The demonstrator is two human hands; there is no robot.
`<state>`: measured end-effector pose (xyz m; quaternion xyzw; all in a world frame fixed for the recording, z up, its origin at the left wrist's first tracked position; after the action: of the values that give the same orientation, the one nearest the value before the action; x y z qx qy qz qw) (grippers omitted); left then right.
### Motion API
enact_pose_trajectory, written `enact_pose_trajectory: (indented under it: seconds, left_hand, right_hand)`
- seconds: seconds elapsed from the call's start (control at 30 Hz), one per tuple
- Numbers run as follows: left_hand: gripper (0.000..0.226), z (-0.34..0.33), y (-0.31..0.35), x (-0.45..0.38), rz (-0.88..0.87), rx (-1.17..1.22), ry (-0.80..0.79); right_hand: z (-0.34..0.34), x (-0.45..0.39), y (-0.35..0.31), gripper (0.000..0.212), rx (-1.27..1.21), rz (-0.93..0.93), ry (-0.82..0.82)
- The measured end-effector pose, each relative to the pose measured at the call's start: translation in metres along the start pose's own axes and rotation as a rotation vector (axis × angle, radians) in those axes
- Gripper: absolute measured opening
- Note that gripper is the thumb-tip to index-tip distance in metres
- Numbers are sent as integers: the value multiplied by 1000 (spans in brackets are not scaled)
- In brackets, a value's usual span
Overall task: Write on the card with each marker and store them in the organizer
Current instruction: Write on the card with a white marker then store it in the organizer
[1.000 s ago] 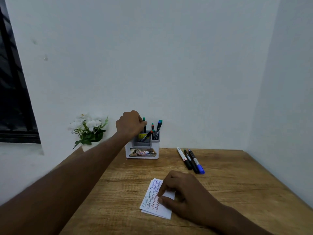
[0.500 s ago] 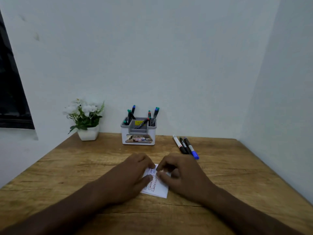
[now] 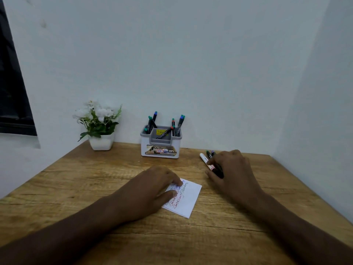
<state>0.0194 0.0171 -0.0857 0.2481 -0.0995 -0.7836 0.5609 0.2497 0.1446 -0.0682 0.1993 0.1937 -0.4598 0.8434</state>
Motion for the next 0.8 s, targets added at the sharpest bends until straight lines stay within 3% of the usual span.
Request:
enact_pose_trajectory:
  seconds: [0.2,0.33,0.43,0.5,0.57,0.6,0.67,0.8]
  left_hand:
    - [33,-1,7,-2,-13,22,23]
    - [34,-2,11,0,-10,67,22]
    - [38,1,12,3,-11,130,40]
    - [42,2,9,5,-15,167,38]
    - [46,3,6,5,-7,190,31]
    - [49,4,6,5,1,188,23]
    - [53,6,7,6,14,163,6]
    - [35,6,13,8,-9,72,-22]
  right_hand:
    - [7,3,-4,12,-40,19,-96]
    - [7,10,-8,24,-59,-3,-167]
    - [4,12,-17,15,-43,19,-163]
    - [10,12,-24,13,-192,4,-87]
    - [19,11,-28,11,-539,-85,-40]
    - [23,12,-31,3,-735,-135,-69]
    - [25,17,-39,17,-984,-177,-164]
    - [20,27,-51,33,-1196,-156,-309]
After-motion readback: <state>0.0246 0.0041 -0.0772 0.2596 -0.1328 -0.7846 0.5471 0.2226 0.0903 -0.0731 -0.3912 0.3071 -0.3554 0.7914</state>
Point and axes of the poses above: each hand's wrist, its own x-axis away from the middle knuckle, its own z-axis out of the back of the hand, y = z × x, the point moved 2 cm from there along -x, towards the middle knuckle, and after that the axes turned 15 degrees about x, right-handed, at the moved point
